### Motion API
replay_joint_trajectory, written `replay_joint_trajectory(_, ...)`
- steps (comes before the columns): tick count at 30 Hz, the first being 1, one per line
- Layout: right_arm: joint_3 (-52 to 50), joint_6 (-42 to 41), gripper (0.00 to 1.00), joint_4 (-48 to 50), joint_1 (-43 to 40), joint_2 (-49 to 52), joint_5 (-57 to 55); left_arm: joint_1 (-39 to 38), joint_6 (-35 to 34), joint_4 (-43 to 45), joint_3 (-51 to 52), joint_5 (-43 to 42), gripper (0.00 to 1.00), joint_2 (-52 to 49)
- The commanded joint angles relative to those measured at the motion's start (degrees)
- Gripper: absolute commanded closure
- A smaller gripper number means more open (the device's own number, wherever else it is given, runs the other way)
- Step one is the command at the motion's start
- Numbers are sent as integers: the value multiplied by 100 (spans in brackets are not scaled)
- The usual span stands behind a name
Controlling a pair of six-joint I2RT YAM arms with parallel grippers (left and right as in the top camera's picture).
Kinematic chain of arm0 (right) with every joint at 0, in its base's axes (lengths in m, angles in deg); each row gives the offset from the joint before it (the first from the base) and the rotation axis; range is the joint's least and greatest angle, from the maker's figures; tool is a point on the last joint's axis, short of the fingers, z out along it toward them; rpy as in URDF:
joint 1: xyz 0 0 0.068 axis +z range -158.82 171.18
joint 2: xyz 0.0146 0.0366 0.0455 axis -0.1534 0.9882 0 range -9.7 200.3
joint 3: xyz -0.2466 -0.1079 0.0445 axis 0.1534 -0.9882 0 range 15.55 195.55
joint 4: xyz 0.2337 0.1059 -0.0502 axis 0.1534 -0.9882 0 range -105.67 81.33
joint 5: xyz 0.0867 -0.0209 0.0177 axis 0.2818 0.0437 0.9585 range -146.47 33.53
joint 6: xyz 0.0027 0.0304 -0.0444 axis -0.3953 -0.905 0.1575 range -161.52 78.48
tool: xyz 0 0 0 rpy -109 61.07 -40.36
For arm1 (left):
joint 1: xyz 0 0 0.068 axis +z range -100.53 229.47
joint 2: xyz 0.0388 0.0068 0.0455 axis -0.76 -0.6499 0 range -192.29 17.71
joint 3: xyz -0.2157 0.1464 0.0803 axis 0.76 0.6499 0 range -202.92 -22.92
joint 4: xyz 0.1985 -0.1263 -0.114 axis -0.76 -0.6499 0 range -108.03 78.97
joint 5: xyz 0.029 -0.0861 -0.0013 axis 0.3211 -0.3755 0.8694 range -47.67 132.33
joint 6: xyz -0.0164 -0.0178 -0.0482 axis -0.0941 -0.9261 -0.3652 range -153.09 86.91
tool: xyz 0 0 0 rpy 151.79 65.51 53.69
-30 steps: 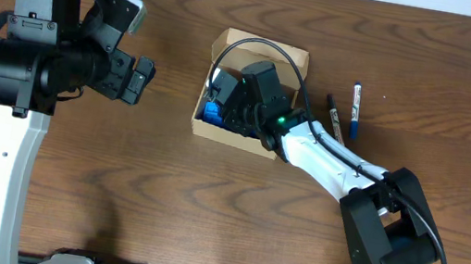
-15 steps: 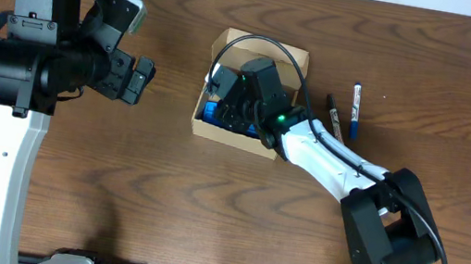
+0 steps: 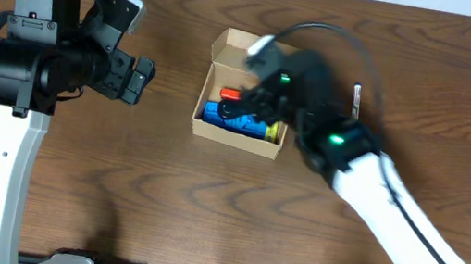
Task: Pack container
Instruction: 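Lower the tape dispenser into the box and open the right gripper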
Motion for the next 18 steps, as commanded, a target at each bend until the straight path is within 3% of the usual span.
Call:
replay_joint_trajectory(1,44,-1296,17,-579,-501,-330,-503,13,37,-7,-26,2,5,11)
replay_joint_trajectory(4,35,-2385,19,-1322,-997,-374,-461,13,37,-7,-26,4,5,11)
replay_joint_trajectory(8,9,-3206,22,-1770,-1239,-101,-173,13,37,-7,-26,2,5,11)
replay_joint_trajectory(14,9,-4186,24,-1602,-986,734,-15,13,37,-7,-26,4,5,11)
replay_joint_trajectory(18,9,-4378,25,-1362,-826,1349,114,13,37,-7,-26,2,5,11)
